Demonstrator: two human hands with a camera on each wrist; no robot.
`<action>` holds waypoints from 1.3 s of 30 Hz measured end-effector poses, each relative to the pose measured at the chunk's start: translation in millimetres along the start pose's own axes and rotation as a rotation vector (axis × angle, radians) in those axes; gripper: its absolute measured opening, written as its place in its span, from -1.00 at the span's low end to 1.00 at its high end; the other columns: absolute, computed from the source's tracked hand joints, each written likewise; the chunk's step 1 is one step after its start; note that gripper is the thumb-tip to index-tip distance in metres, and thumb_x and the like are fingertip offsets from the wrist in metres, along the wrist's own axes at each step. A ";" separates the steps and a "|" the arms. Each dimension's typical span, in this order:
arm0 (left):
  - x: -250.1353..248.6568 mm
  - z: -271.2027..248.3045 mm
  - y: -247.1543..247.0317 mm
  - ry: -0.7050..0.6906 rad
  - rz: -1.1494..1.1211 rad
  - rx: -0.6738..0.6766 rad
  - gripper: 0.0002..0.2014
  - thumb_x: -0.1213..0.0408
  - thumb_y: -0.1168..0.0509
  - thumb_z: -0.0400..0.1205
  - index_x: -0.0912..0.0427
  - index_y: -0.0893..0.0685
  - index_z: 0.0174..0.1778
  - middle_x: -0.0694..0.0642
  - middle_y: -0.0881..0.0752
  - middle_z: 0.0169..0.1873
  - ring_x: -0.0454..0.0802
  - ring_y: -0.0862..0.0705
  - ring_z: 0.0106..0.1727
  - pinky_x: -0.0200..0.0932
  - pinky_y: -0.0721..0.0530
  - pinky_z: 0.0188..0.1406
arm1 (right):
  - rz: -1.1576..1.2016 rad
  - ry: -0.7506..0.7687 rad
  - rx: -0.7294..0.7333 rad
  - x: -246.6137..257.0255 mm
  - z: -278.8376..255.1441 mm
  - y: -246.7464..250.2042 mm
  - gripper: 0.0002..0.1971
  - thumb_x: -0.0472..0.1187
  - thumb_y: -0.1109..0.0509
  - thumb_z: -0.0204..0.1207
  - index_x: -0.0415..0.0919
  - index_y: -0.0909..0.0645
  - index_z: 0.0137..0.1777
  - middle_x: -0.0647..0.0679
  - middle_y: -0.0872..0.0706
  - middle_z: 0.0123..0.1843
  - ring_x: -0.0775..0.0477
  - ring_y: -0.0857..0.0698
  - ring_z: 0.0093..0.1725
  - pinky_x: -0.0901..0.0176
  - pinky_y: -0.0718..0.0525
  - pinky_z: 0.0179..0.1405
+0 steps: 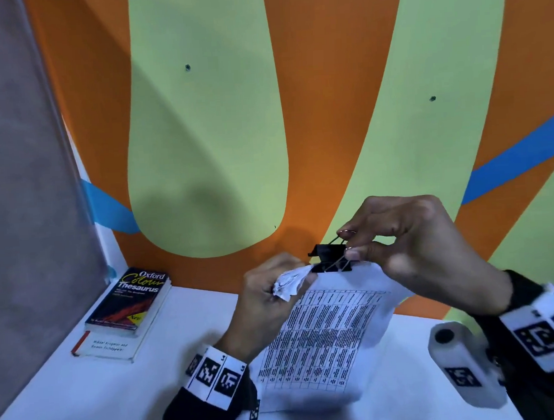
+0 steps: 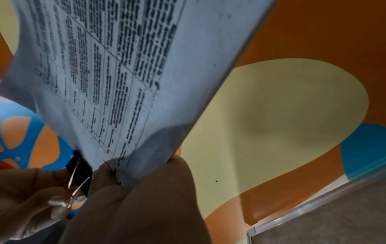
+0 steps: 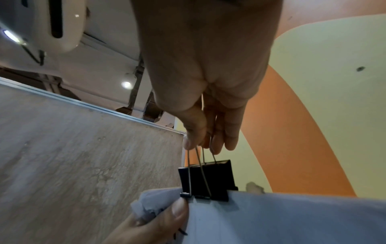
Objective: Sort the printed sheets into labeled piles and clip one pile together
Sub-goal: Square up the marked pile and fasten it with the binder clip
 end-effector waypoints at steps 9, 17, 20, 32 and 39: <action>-6.7 6.8 10.6 0.014 0.037 -0.033 -0.91 0.29 -0.38 0.56 0.09 -0.79 -0.20 0.02 -0.72 -0.29 0.00 -0.68 -0.28 -0.11 -0.56 -0.39 | 0.046 -0.117 0.073 -10.4 -5.5 -2.1 -0.92 -0.35 -0.67 0.23 -0.22 -0.81 -0.37 -0.06 -0.83 -0.15 0.25 -0.77 -0.10 0.33 -0.70 -0.11; -6.5 10.5 14.7 0.088 0.048 -0.059 -0.86 0.33 -0.37 0.56 0.09 -0.69 -0.33 -0.09 -0.64 -0.40 -0.21 -0.58 -0.38 -0.36 -0.45 -0.36 | 0.126 -0.291 0.173 -5.2 -9.5 -2.0 -0.57 0.10 -0.36 0.48 -0.07 -0.70 0.27 0.13 -0.72 0.30 0.39 -0.54 0.38 0.20 -0.57 0.40; -6.3 11.9 16.4 0.100 0.046 -0.070 -0.84 0.33 -0.36 0.57 0.11 -0.66 -0.34 -0.15 -0.60 -0.44 -0.26 -0.53 -0.42 -0.39 -0.41 -0.39 | 0.164 -0.341 0.150 -3.7 -9.6 -10.0 -0.53 0.13 -0.32 0.48 -0.09 -0.68 0.30 0.08 -0.74 0.28 0.31 -0.59 0.36 0.02 -0.63 0.36; -3.0 9.3 15.6 0.073 0.055 -0.029 -0.83 0.26 -0.38 0.56 0.27 -0.71 -0.31 0.10 -0.66 -0.38 -0.02 -0.62 -0.37 -0.25 -0.50 -0.36 | -0.446 -0.213 0.531 -3.9 3.1 -28.2 0.03 0.54 -0.40 0.07 -0.15 -0.48 0.44 0.03 -0.47 0.50 0.03 -0.36 0.50 -0.04 -0.40 0.50; -10.4 8.9 10.5 0.014 0.092 0.013 -0.86 0.25 -0.38 0.54 -0.01 -0.71 -0.33 -0.03 -0.71 -0.34 -0.06 -0.70 -0.30 -0.30 -0.57 -0.33 | -0.135 -0.262 0.608 -10.6 2.5 -39.6 -0.53 0.10 -0.66 0.21 0.09 -0.34 -0.46 0.09 -0.49 -0.54 0.15 -0.44 -0.58 0.31 -0.36 -0.61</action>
Point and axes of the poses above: each hand's wrist, its own z-axis towards the middle knuckle, its own y-axis out of the back of the hand, x = y × z, the point moved 1 cm from there along z, towards the middle knuckle
